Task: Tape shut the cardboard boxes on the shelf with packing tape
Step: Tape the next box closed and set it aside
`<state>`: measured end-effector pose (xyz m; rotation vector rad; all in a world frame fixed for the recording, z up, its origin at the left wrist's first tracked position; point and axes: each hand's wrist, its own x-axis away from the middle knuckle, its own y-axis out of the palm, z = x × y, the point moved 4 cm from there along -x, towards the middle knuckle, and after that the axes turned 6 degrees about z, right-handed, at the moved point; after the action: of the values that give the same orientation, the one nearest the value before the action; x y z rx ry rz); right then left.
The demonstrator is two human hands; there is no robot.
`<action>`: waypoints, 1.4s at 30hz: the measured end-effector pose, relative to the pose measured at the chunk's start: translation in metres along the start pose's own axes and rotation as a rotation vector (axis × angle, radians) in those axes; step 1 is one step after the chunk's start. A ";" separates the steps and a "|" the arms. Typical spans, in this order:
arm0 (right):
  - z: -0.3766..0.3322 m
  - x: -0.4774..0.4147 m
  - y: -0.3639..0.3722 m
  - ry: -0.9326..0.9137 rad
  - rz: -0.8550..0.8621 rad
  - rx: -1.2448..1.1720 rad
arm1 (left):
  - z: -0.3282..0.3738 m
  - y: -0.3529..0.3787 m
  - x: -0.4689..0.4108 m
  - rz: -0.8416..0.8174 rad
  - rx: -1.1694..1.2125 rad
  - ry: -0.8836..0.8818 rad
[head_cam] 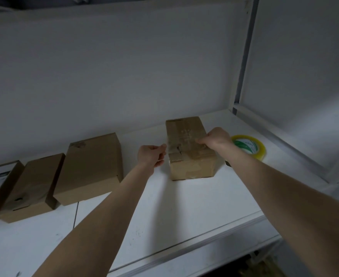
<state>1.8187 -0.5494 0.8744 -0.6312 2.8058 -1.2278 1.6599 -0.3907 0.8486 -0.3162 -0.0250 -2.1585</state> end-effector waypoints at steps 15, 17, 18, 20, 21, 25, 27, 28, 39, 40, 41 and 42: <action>-0.007 0.009 0.004 -0.088 0.075 0.284 | -0.032 0.019 -0.001 -0.078 0.133 -0.177; -0.004 0.009 0.001 -0.056 0.071 0.231 | -0.035 0.021 -0.002 -0.096 0.104 -0.165; -0.004 0.008 -0.001 -0.058 0.063 0.227 | -0.036 0.020 -0.002 -0.096 0.064 -0.145; -0.007 0.012 -0.007 -0.127 0.119 0.274 | -0.036 0.013 -0.004 0.013 -0.163 0.013; -0.011 0.016 -0.010 -0.216 0.188 0.326 | -0.031 0.007 -0.005 0.127 -0.360 0.199; -0.029 0.041 0.012 -0.758 0.099 0.421 | -0.005 0.022 0.024 -0.012 -0.748 0.926; -0.021 0.048 0.035 -0.825 -0.083 0.523 | -0.013 0.035 0.033 -0.188 -0.896 0.937; -0.016 0.049 0.041 -0.833 -0.105 0.609 | -0.019 0.038 0.034 -0.203 -0.958 0.911; 0.007 0.033 0.031 -0.362 -0.055 0.492 | -0.017 0.038 0.040 -0.200 -0.452 0.438; 0.008 0.030 0.032 -0.329 -0.078 0.452 | -0.016 0.040 0.039 -0.198 -0.392 0.397; 0.010 0.029 0.033 -0.314 -0.091 0.420 | -0.017 0.040 0.039 -0.190 -0.343 0.353; 0.010 0.029 0.035 -0.313 -0.093 0.398 | -0.018 0.039 0.041 -0.187 -0.306 0.321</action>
<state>1.7816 -0.5457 0.8470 -0.8411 2.2194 -1.4952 1.6658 -0.4491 0.8369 -0.1402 0.4780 -2.3767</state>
